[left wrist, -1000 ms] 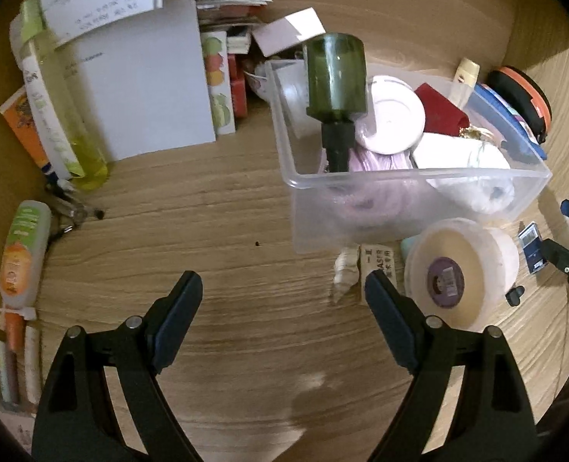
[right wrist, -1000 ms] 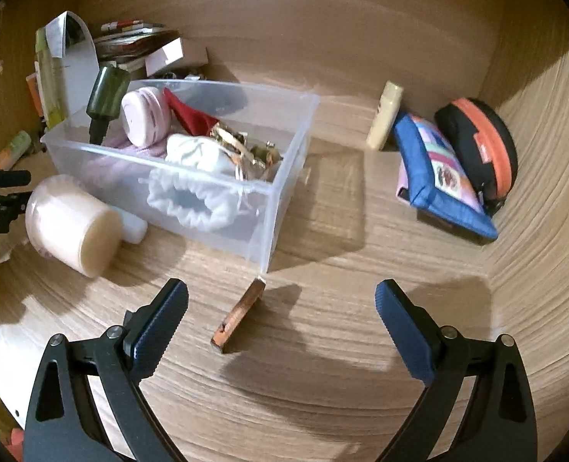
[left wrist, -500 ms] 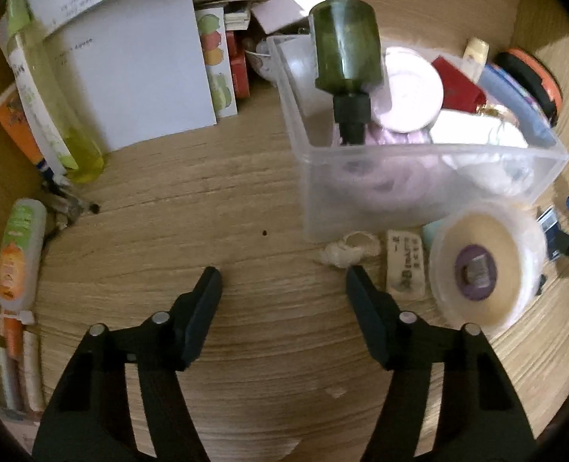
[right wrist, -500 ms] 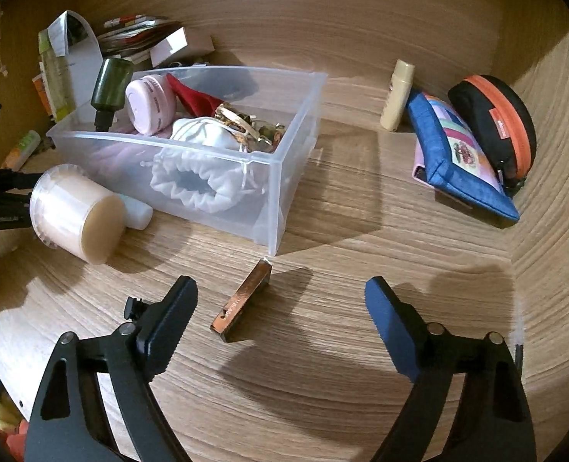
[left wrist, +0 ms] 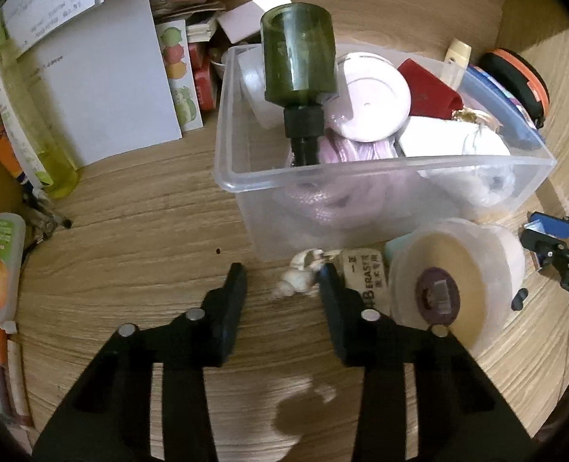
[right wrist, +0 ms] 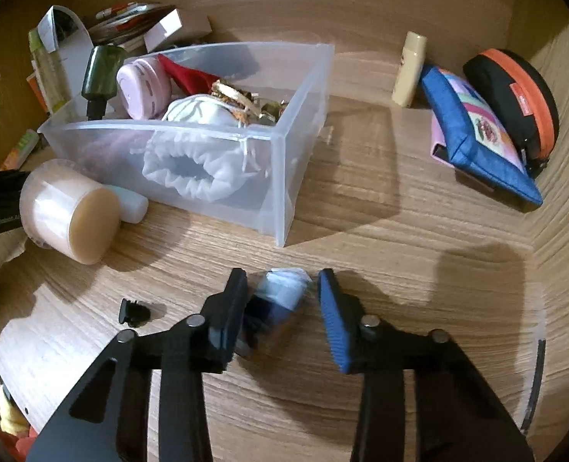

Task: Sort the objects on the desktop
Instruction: 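Grasp the blue-black Max box with the right tool while the left tool grasps the small white shell, then carry the Max box and white shell over the clear box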

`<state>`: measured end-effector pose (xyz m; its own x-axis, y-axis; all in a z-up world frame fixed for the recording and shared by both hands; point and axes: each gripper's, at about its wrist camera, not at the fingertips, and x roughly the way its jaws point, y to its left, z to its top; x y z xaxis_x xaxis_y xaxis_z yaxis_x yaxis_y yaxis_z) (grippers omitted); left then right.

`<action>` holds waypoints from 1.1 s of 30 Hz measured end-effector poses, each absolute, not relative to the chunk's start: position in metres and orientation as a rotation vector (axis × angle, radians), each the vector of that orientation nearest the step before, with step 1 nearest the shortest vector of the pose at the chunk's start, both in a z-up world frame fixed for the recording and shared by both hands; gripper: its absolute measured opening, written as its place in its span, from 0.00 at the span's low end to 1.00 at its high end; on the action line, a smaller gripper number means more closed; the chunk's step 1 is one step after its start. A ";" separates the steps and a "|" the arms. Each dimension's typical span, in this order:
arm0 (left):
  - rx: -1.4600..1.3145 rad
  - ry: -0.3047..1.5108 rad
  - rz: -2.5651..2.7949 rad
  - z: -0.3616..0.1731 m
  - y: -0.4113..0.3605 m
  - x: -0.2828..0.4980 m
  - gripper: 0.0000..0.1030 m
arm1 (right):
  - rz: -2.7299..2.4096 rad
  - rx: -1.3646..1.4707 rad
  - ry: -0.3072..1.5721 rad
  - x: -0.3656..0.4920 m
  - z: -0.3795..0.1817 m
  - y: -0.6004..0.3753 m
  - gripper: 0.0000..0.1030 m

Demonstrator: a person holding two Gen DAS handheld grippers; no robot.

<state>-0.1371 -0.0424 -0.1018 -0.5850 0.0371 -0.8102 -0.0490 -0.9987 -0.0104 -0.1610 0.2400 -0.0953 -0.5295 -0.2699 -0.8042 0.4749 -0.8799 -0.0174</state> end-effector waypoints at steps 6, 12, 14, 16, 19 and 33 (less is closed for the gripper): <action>-1.387 -0.012 2.772 -0.100 -0.045 -0.134 0.25 | -2.410 1.179 0.305 -0.158 -0.094 0.245 0.25; -1.386 -0.064 2.769 -0.099 -0.047 -0.127 0.17 | -2.413 1.157 0.292 -0.153 -0.088 0.251 0.24; -1.368 -0.077 2.787 -0.096 -0.048 -0.121 0.15 | -2.422 1.147 0.279 -0.151 -0.084 0.254 0.24; -1.346 -0.088 2.802 -0.092 -0.048 -0.116 0.13 | -2.437 1.136 0.265 -0.149 -0.080 0.258 0.24; -1.335 -0.099 2.801 -0.090 -0.047 -0.113 0.13 | -2.455 1.118 0.253 -0.147 -0.073 0.261 0.24; -1.161 -0.176 2.892 -0.049 -0.046 -0.088 0.13 | -2.504 0.997 0.234 -0.143 -0.042 0.259 0.24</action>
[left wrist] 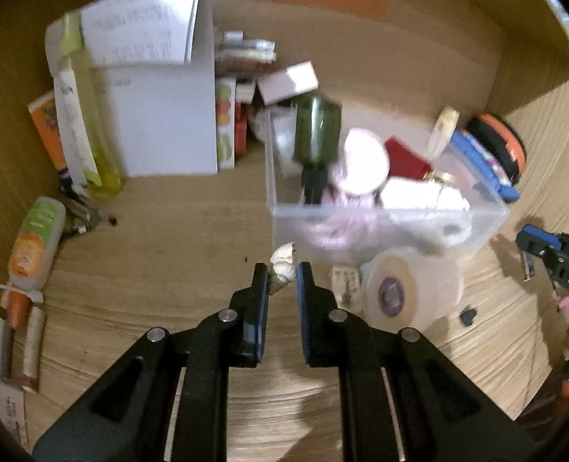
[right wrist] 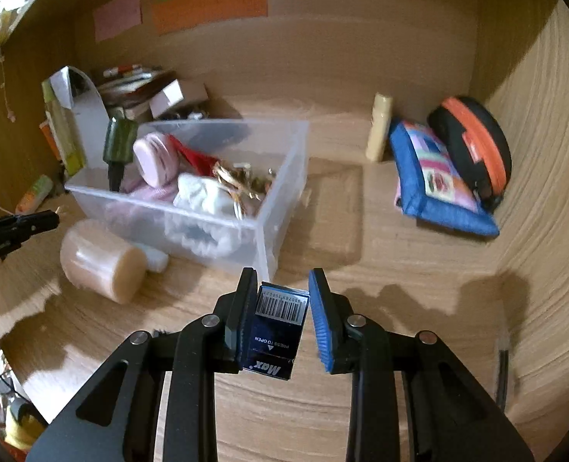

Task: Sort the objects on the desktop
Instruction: 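Carry the Max box and white shell over the clear box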

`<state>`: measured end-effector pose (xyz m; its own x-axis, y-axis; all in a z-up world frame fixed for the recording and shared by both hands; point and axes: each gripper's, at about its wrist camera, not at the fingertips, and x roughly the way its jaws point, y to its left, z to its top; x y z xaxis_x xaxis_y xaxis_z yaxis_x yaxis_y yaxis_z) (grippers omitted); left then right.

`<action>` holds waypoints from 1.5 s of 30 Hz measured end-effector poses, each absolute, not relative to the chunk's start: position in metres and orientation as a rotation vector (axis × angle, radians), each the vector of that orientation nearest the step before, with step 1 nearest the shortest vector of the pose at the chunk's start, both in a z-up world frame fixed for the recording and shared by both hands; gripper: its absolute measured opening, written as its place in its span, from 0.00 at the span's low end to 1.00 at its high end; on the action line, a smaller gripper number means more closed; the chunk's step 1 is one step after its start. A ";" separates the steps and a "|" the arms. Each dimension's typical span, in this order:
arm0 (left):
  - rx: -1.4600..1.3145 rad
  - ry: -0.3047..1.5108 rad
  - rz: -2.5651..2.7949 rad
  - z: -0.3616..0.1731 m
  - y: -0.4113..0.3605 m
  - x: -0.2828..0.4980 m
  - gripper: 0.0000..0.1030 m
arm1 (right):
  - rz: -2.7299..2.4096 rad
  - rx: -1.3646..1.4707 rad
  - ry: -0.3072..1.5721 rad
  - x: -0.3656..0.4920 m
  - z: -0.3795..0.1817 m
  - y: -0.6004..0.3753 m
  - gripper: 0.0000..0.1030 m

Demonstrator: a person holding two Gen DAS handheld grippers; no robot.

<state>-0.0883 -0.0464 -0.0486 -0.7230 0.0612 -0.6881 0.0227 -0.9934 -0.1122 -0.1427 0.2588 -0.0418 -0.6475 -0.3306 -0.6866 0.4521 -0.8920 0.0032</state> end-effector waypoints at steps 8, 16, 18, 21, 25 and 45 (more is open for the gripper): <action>-1.030 -0.162 2.919 -0.014 -0.045 -0.084 0.13 | -2.513 0.885 0.212 -0.148 -0.013 0.246 0.24; -0.994 -0.150 2.921 0.001 -0.038 -0.101 0.13 | -2.480 0.814 0.174 -0.166 0.003 0.223 0.24; -0.998 -0.149 2.903 0.001 -0.035 -0.108 0.13 | -2.471 0.811 0.176 -0.170 0.003 0.217 0.24; -1.008 -0.136 2.867 -0.001 -0.026 -0.121 0.13 | -2.452 0.824 0.173 -0.177 -0.001 0.209 0.24; -1.040 -0.114 2.815 -0.010 -0.013 -0.137 0.13 | -2.426 0.857 0.174 -0.185 -0.009 0.203 0.24; -1.163 -0.103 2.732 -0.046 -0.002 -0.172 0.13 | -2.278 0.964 0.214 -0.197 -0.046 0.140 0.24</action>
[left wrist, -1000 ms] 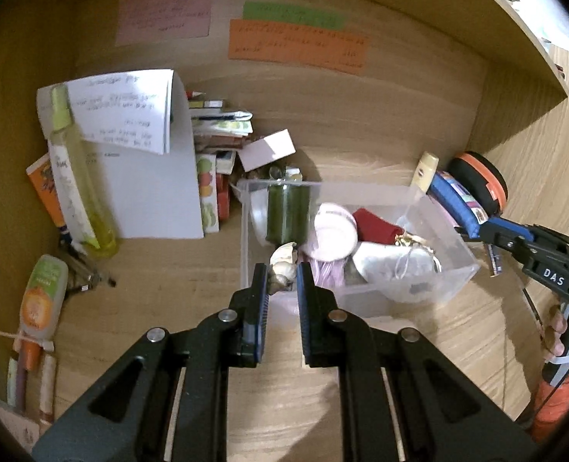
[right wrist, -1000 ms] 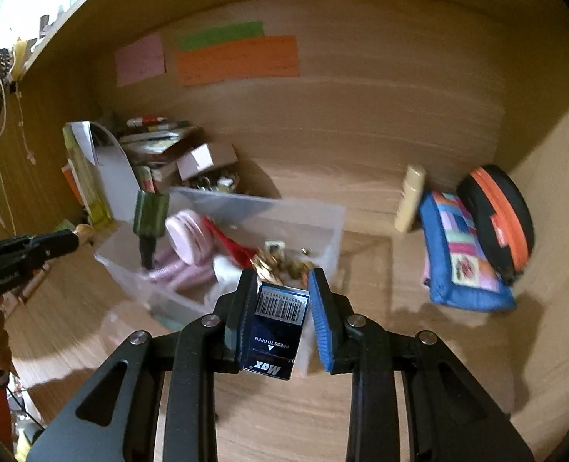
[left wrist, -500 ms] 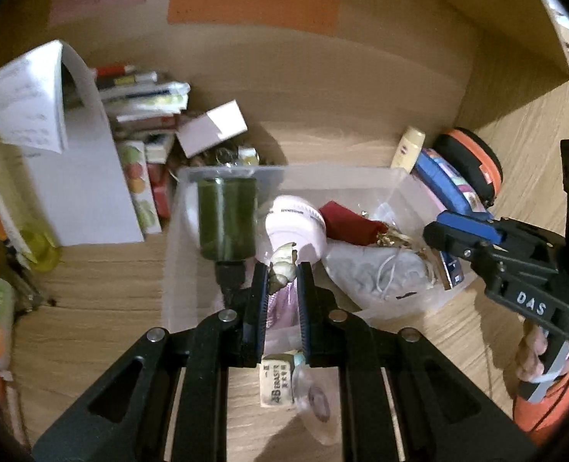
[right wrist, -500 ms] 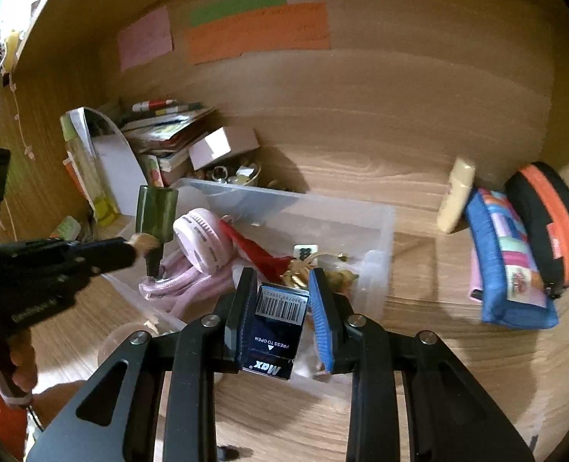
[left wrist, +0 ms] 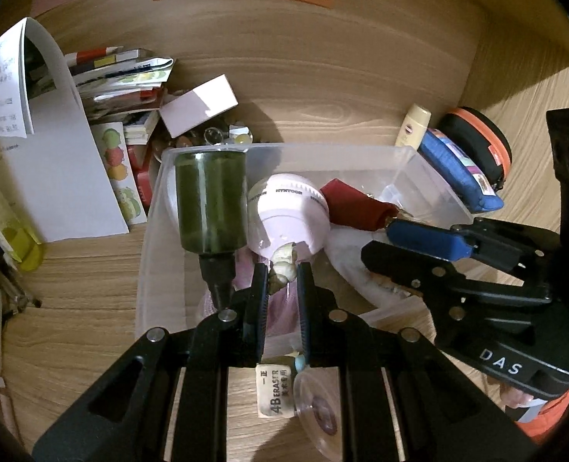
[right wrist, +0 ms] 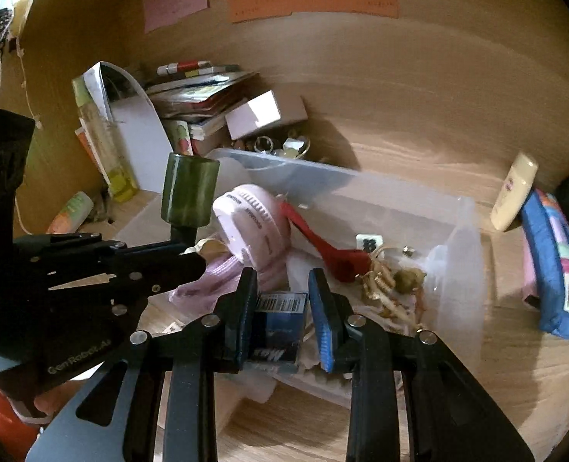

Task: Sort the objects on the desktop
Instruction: 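Carry the Max box and white shell over the clear box, then open both tools to drop the Max box and shell into the box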

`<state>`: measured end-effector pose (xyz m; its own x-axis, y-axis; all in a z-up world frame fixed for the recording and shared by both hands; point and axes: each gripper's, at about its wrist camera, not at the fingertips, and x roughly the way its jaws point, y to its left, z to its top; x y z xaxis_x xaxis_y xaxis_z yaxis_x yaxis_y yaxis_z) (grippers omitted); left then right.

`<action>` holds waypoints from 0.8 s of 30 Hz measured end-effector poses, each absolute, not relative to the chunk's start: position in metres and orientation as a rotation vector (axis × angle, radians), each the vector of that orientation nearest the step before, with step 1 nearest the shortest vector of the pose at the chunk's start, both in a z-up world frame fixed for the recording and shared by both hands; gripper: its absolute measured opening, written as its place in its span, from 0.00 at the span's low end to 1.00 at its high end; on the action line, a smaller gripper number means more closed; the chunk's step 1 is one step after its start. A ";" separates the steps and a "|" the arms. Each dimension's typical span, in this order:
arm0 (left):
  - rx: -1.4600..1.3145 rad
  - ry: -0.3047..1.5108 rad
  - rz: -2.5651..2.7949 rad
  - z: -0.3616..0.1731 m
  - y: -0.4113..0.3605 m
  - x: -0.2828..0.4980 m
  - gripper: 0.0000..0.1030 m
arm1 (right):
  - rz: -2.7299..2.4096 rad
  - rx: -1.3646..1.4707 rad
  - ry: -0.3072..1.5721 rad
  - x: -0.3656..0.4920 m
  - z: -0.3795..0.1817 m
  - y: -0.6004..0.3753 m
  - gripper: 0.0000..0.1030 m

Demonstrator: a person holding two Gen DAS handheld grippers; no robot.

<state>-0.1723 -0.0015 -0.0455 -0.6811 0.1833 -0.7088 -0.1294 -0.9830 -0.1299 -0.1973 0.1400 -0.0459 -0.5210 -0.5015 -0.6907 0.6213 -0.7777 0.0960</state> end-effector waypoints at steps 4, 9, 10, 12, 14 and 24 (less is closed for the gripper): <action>-1.156 -0.103 2.743 -0.045 -0.004 -0.169 0.13 | -2.304 0.953 0.247 -0.195 -0.046 0.137 0.24; -1.144 -0.098 2.752 -0.042 -0.003 -0.164 0.15 | -2.308 0.928 0.286 -0.187 -0.042 0.133 0.25; -1.142 -0.098 2.754 -0.041 -0.004 -0.163 0.18 | -2.318 0.912 0.294 -0.185 -0.039 0.134 0.26; -1.136 -0.100 2.756 -0.039 -0.005 -0.161 0.23 | -2.341 0.884 0.304 -0.181 -0.034 0.137 0.31; -1.130 -0.107 2.749 -0.037 -0.005 -0.158 0.28 | -2.359 0.862 0.306 -0.177 -0.028 0.142 0.36; -1.048 -0.061 2.826 -0.025 -0.004 -0.136 0.60 | -2.454 0.846 0.255 -0.163 -0.014 0.175 0.66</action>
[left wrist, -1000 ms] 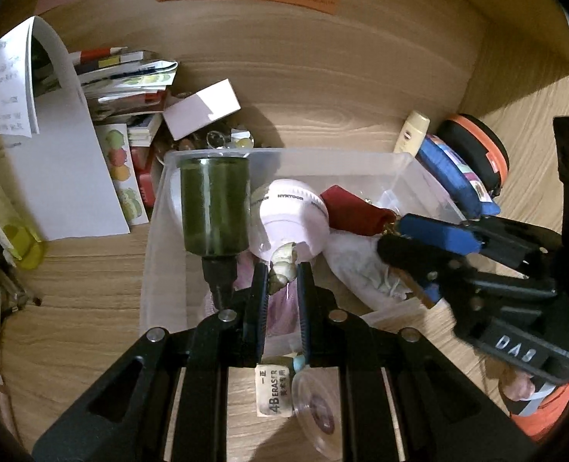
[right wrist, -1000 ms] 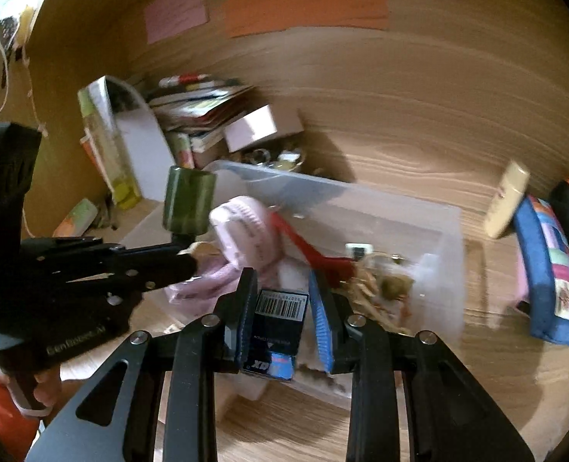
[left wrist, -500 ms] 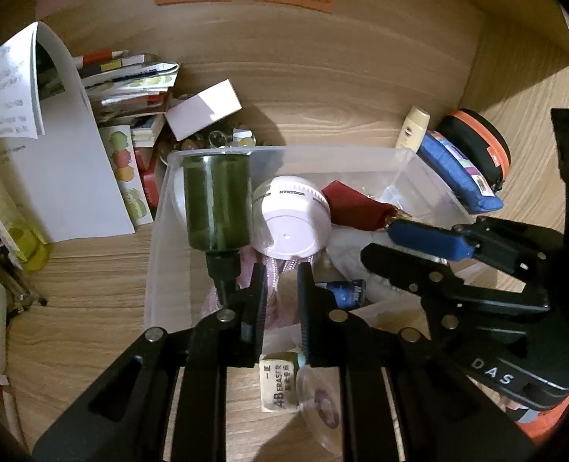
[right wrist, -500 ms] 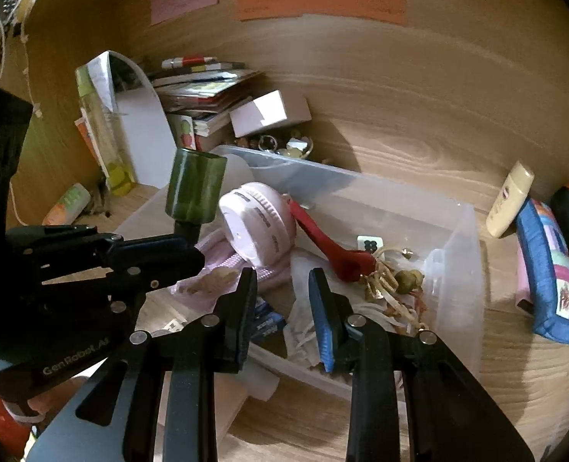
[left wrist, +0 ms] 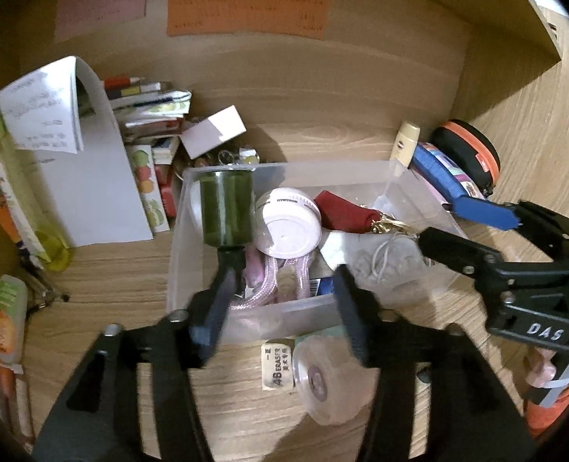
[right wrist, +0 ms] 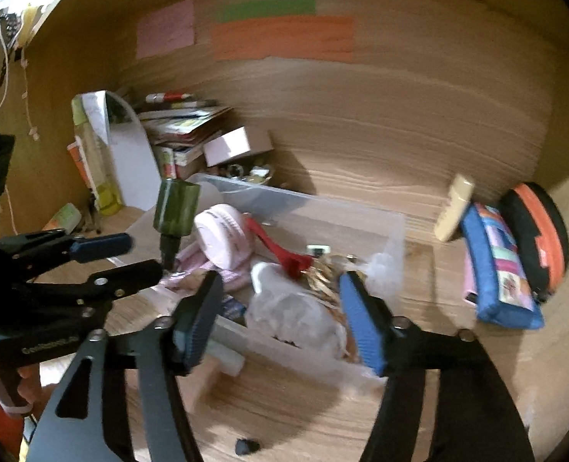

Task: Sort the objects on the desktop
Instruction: 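Open both tools to drop the Max box and shell into the box, then grasp the black cap with the right tool while the left tool grasps the beige plastic jar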

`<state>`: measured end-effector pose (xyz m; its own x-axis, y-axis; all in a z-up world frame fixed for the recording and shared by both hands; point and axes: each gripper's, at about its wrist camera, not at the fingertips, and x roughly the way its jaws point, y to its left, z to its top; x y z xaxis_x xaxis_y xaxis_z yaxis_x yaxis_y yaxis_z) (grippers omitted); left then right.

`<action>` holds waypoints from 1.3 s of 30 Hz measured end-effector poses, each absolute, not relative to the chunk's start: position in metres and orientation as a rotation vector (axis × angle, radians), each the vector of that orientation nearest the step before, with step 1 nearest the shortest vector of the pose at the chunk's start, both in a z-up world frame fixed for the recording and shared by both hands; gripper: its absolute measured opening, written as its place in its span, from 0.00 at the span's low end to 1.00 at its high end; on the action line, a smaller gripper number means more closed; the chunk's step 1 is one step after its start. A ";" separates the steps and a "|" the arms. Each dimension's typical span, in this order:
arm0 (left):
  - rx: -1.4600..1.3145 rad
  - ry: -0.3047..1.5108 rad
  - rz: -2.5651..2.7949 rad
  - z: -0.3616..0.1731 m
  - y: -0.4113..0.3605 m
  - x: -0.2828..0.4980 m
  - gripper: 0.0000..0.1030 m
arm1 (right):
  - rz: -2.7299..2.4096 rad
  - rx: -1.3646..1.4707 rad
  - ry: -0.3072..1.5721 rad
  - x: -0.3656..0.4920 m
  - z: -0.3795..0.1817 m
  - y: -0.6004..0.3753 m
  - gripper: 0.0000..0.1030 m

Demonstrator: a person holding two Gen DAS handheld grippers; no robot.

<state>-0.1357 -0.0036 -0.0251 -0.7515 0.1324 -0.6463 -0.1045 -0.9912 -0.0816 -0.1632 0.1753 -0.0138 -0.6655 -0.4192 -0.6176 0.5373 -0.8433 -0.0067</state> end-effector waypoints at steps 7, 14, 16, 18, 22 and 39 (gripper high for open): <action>-1.011 -0.073 2.841 -0.023 -0.004 -0.116 0.74 | -2.528 0.849 0.274 -0.146 -0.014 0.200 0.76; -1.090 -0.115 2.786 -0.042 0.003 -0.104 0.77 | -2.519 0.933 0.301 -0.133 -0.037 0.217 0.77; -1.121 -0.115 2.765 -0.051 0.010 -0.102 0.77 | -2.494 0.963 0.312 -0.130 -0.047 0.219 0.77; -1.149 -0.100 2.756 -0.058 0.018 -0.102 0.77 | -2.462 0.990 0.324 -0.126 -0.058 0.222 0.77; -1.186 -0.080 2.736 -0.070 0.032 -0.101 0.79 | -2.363 1.035 0.328 -0.116 -0.077 0.224 0.75; -1.292 -0.120 2.696 -0.089 0.043 -0.116 0.80 | -2.166 1.092 0.439 -0.102 -0.104 0.191 0.25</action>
